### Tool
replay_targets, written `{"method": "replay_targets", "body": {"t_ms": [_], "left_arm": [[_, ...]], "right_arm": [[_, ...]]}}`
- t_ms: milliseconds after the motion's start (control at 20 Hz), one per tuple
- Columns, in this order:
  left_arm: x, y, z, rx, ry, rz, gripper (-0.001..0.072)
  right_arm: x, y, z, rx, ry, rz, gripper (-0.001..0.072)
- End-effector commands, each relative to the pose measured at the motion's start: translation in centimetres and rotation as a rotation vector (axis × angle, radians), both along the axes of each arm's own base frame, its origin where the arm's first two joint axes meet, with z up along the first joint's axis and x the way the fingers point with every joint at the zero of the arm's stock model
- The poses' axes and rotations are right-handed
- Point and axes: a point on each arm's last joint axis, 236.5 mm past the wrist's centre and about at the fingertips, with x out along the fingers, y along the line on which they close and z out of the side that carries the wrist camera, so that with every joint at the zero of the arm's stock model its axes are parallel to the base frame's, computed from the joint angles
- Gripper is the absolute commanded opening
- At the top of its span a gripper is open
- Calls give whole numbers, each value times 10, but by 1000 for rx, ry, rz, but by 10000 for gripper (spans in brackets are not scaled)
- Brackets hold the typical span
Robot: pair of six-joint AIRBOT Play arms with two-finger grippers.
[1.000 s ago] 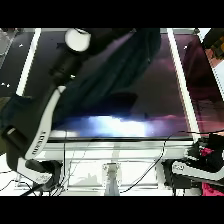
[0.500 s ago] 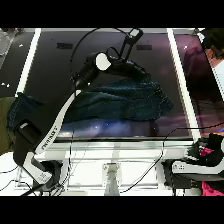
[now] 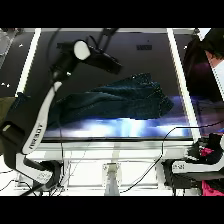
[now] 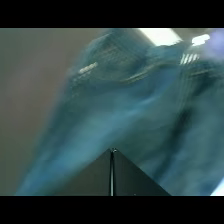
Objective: Fold the clothes and pants, and hang the long-sleeved shirts on hangers.
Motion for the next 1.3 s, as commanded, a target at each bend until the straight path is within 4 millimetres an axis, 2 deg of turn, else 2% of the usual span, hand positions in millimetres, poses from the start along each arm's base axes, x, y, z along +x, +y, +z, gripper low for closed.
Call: {"method": "replay_targets", "body": {"t_ms": [0,200,350,500,550,600,650,750,850,950,1100,1250], "left_arm": [[10,128,-5,276,51,230,6],[-2,225,6,298,140,405,6],[-37,303,-4,318,264,553,5],[-81,366,-18,321,391,693,7],[-95,383,-23,317,431,737,7],[-108,395,-29,307,471,771,7],[-119,405,-36,291,511,801,7],[-132,414,-48,242,565,836,8],[-134,413,-55,202,587,841,8],[-132,412,-57,194,585,840,8],[-129,409,-58,192,578,833,8],[-127,406,-57,176,575,827,8]], "right_arm": [[-3,29,-33,123,79,130,23],[-9,52,-104,296,266,225,23],[-9,71,-137,451,348,253,25],[10,65,-163,440,346,192,50],[18,61,-167,429,326,162,101],[26,54,-172,406,308,131,249],[31,43,-180,354,299,96,417],[33,24,-197,259,311,56,456],[33,22,-211,253,337,48,574],[32,32,-227,252,369,67,617],[29,53,-258,160,430,121,625],[39,75,-270,74,411,150,624]]}}
